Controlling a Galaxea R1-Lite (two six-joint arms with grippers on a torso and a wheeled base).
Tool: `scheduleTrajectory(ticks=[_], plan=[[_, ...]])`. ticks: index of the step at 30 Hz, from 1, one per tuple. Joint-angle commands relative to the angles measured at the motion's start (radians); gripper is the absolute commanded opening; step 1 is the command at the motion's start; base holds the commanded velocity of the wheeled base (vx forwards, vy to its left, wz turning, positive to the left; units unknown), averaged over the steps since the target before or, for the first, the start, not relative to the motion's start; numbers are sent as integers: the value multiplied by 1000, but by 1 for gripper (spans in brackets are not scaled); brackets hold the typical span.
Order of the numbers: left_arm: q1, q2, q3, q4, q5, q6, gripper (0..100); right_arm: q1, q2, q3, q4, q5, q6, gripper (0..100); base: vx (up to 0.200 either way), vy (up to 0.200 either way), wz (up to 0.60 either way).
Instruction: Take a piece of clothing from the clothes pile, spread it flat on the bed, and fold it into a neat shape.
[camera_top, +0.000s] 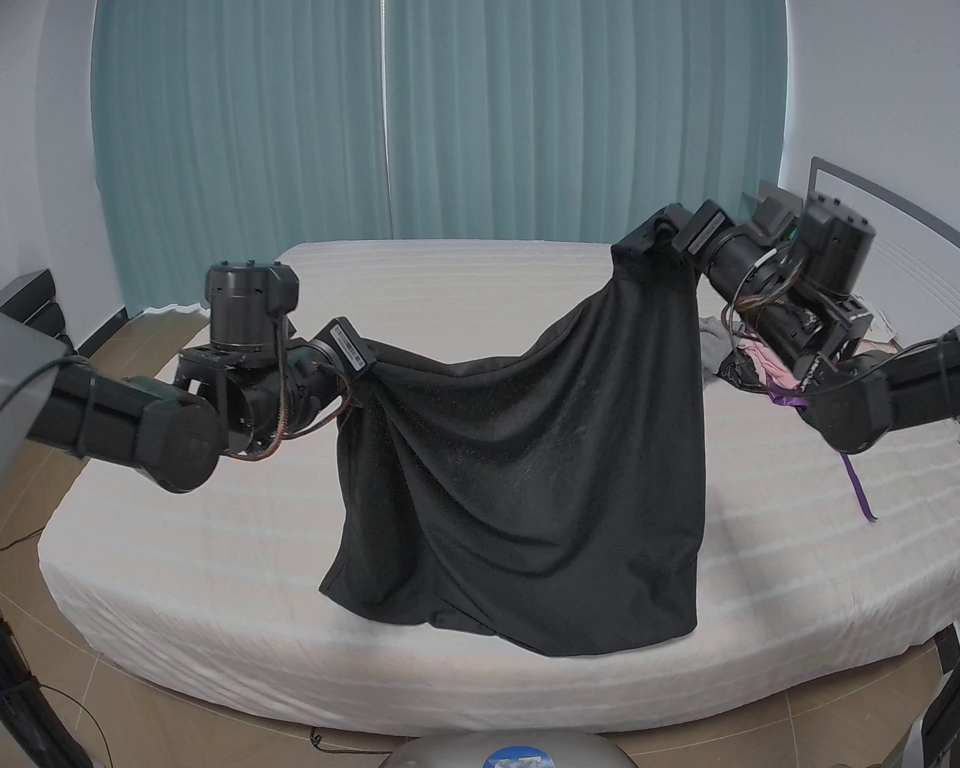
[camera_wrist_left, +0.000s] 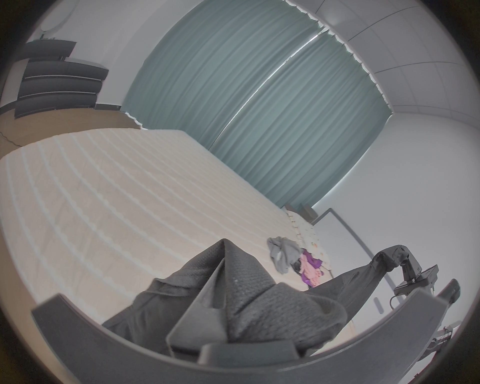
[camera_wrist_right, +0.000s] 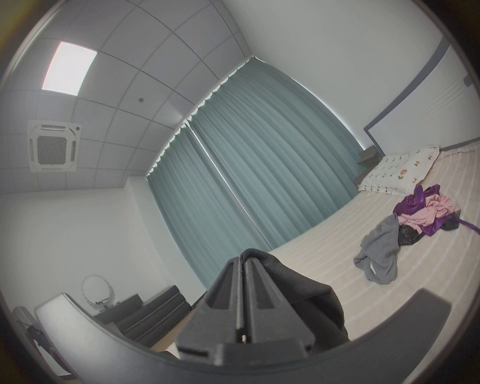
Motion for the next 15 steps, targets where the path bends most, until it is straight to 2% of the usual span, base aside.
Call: scheduleTrajectory(ticks=[1, 10, 15], plan=[[17, 186, -57, 0, -2, -1, 0, -28, 188, -41, -2, 1, 2, 0, 200, 0, 0], [36, 333, -72, -12, -6, -7, 0, -41, 373, -45, -5, 3, 14, 0, 0, 0, 0], [45, 419, -137, -14, -2, -73, 0, -42, 499, -85, -30, 0, 17, 0, 0, 0, 0]])
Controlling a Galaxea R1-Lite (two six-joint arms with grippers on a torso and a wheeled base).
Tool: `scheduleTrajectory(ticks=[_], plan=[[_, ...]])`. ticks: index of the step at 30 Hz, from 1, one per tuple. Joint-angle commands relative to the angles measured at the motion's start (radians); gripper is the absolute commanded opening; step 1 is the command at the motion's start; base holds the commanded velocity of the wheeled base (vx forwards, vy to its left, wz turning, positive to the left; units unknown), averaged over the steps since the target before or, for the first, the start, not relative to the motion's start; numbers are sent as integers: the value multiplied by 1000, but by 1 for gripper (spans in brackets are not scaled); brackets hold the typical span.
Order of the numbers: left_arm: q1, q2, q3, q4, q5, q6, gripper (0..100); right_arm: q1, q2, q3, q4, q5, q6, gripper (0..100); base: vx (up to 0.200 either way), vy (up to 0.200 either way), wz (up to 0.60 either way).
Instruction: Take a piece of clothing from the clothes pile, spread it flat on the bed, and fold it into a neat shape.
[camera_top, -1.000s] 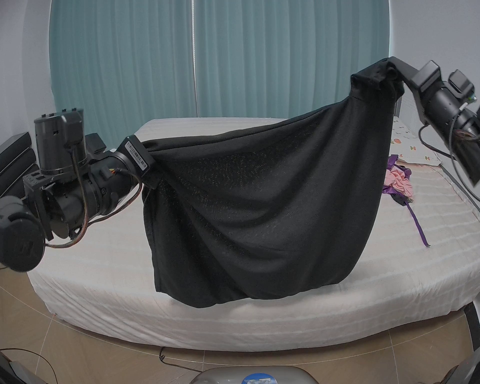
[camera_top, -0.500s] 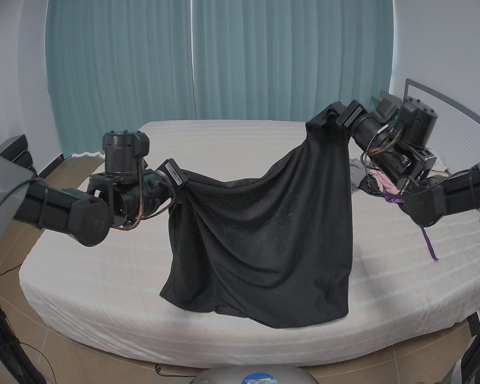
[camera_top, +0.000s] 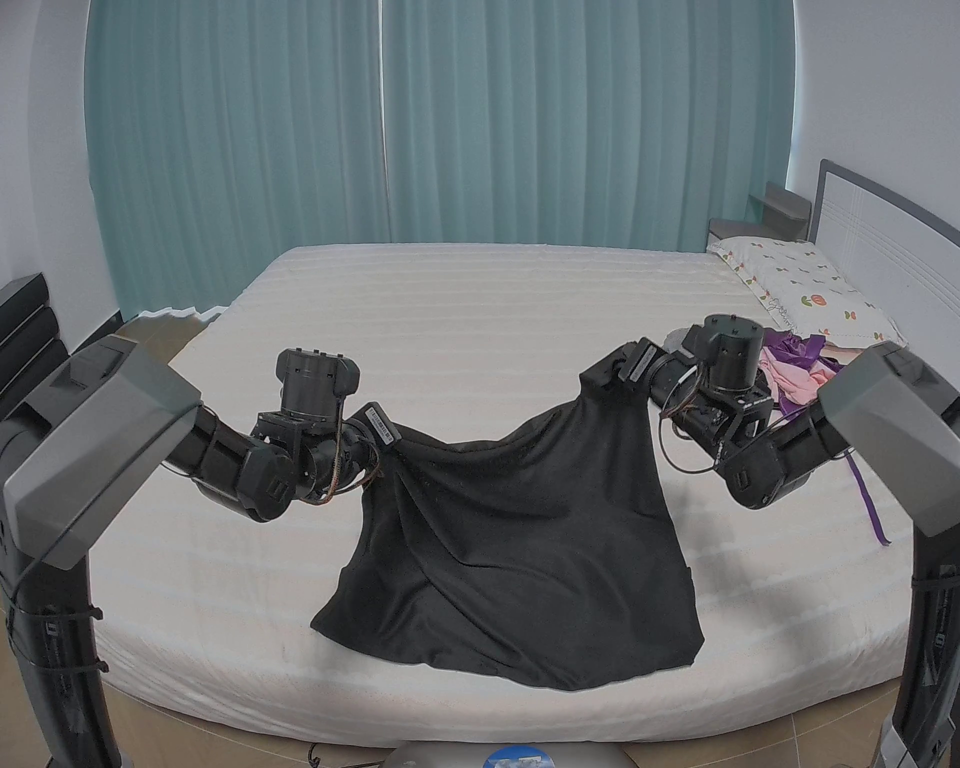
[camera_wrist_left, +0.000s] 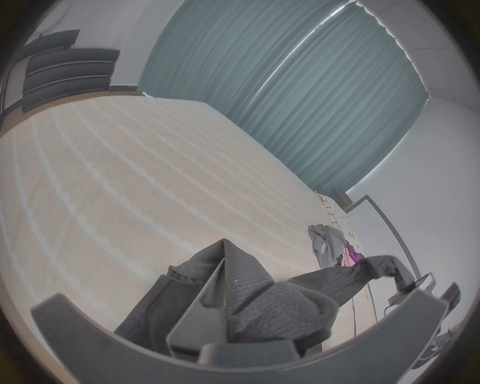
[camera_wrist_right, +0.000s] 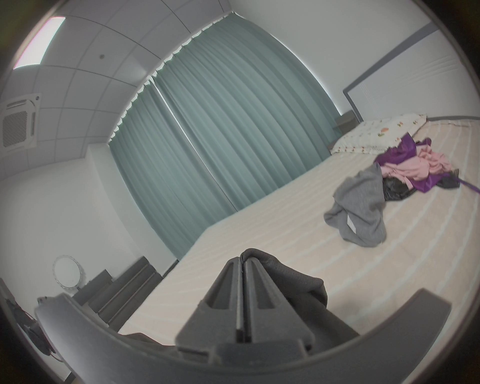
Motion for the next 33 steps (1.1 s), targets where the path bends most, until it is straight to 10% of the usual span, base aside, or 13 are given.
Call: scheduleTrajectory(ticks=[1, 3, 4, 5, 26, 33], plan=[[14, 124, -64, -2, 4, -46, 0, -3, 154, -35, -24, -1, 2, 0, 0, 0, 0], [19, 150, -80, -2, 5, -61, 0, -2, 175, -35, -24, -1, 2, 0, 0, 0, 0], [26, 164, -88, -2, 5, -69, 0, -2, 189, -35, -24, -1, 2, 100, 0, 0, 0], [31, 172, -93, -2, 4, -73, 100, -2, 200, -35, -24, 0, 2, 100, 0, 0, 0], [175, 201, -172, -94, 39, -92, 100, -138, 103, 15, -7, -36, 144, 100, 0, 0, 0], [183, 178, -179, 207, -151, -79, 100, -115, 149, 49, -7, -33, 149, 100, 0, 0, 0]])
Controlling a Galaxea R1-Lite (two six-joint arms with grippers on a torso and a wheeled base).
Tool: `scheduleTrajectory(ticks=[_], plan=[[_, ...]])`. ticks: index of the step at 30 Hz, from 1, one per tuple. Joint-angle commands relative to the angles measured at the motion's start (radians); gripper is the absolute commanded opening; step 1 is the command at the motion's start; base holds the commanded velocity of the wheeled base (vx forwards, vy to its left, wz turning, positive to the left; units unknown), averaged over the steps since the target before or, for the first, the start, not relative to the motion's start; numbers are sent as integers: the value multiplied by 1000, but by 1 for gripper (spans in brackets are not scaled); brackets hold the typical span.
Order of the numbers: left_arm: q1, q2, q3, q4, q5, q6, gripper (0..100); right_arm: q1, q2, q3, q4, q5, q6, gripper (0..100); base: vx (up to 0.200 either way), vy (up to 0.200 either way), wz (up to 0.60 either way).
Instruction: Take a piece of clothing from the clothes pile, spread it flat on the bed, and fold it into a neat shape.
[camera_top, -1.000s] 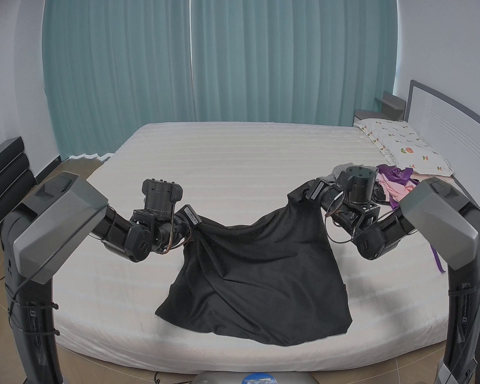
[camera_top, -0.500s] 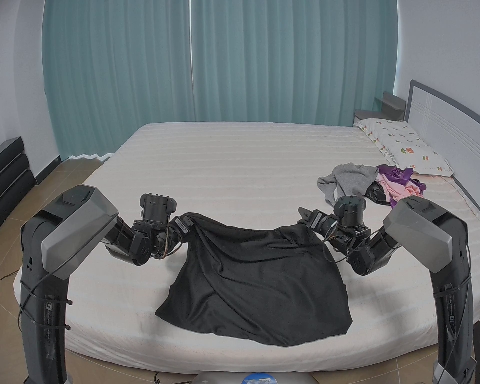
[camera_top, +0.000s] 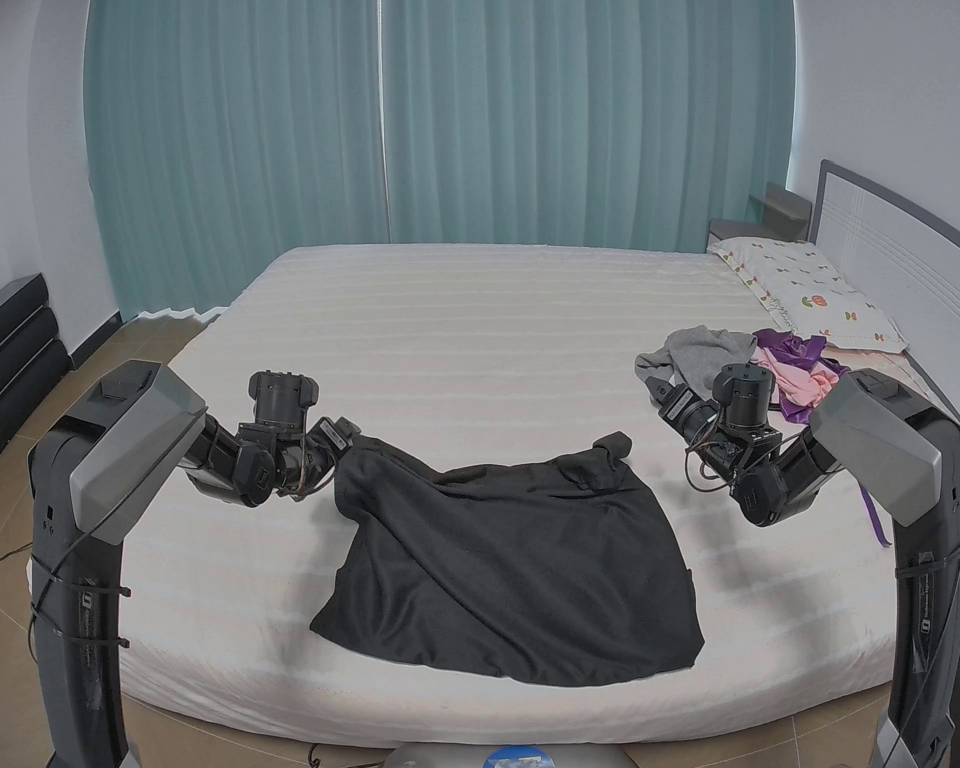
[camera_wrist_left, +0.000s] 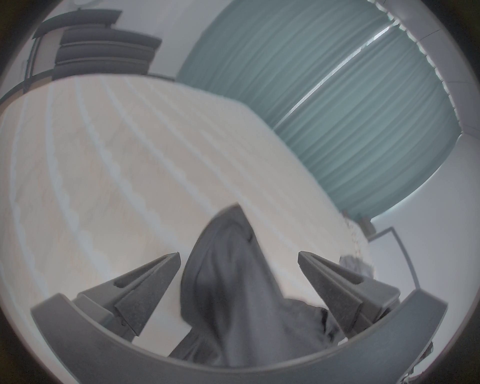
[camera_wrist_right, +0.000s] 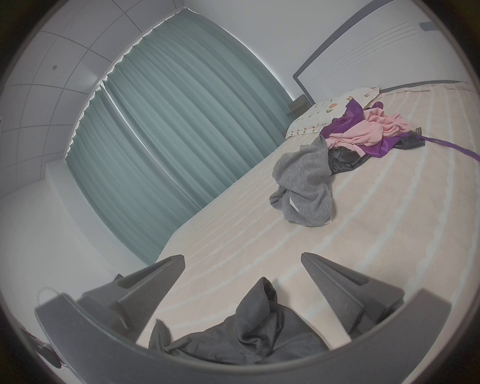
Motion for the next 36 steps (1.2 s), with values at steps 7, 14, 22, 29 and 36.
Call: scheduleTrajectory(ticks=[7, 14, 22, 29, 36], plan=[[53, -60, 32, 193, -130, -1, 100, 36, 30, 18, 36, 18, 15, 100, 0, 0, 0], [65, -174, 222, 140, -188, -59, 100, 65, 33, 30, 106, 76, 66, 100, 0, 0, 0], [53, -206, 491, -250, -191, -285, 100, 80, 108, -109, 270, 147, 64, 100, 0, 0, 0], [53, -191, 541, -377, -193, -323, 100, 107, 183, -226, 327, 142, 60, 100, 0, 0, 0], [59, -181, 541, -377, -193, -323, 100, 123, 261, -418, 493, 116, 41, 0, 0, 0, 0]])
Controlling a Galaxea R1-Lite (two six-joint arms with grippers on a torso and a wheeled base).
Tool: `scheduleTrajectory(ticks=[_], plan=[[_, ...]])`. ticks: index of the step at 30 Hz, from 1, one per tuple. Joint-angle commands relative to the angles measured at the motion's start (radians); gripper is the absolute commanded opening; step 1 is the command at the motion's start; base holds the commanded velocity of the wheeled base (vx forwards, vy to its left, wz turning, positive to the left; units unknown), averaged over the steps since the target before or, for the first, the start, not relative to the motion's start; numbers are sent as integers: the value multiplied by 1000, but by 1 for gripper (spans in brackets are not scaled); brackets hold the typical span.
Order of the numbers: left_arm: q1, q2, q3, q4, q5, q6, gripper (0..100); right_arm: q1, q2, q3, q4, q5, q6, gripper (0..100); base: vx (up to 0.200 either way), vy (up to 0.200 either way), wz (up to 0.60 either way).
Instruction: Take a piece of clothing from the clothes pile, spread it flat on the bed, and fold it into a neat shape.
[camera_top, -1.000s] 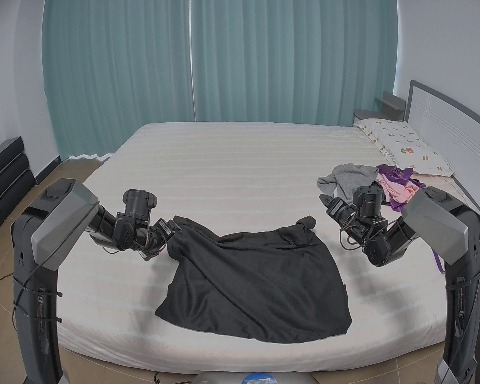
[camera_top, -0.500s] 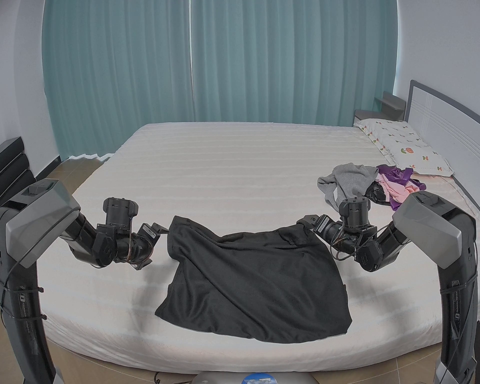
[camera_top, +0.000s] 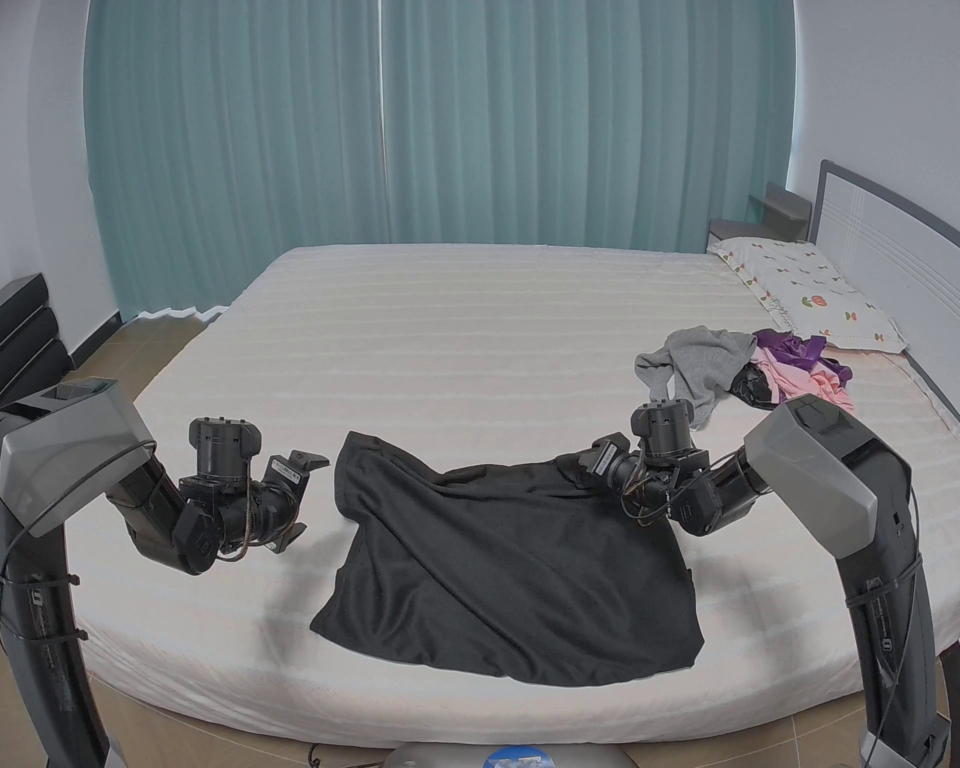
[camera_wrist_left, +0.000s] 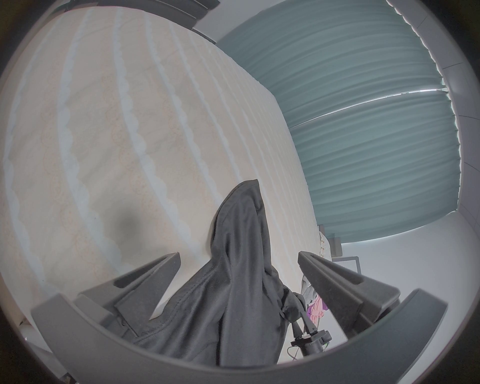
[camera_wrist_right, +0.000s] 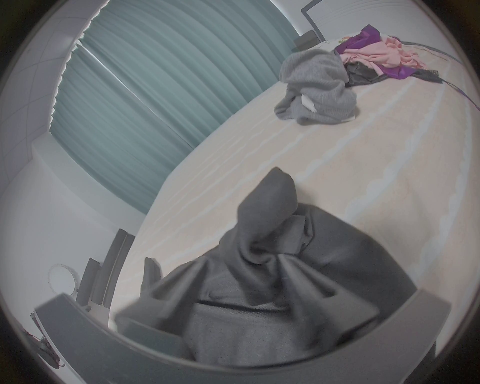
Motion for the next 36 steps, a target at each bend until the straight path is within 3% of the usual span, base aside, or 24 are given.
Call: scheduleTrajectory(ticks=[1, 10, 18, 19, 28, 36], plan=[[5, 6, 8, -1, -1, -1, 100, 5, 90, -186, 116, -28, -9, 0, 0, 0, 0], [-3, 9, 8, -1, 1, 2, 100, -34, 156, -497, 119, -143, 3, 0, 0, 0, 0], [-4, 12, 8, -1, 2, 5, 100, -29, 235, -497, 37, -143, -14, 0, 0, 0, 0], [-6, 12, 8, -1, 2, 5, 100, -31, 239, -497, 36, -143, -17, 100, 0, 0, 0], [-6, 10, 21, -3, 4, 10, 100, -44, 189, -467, 59, -140, -15, 100, 0, 0, 0], [-21, -1, 79, -3, 4, 77, 100, -90, -28, -136, 34, -94, 2, 100, 0, 0, 0]])
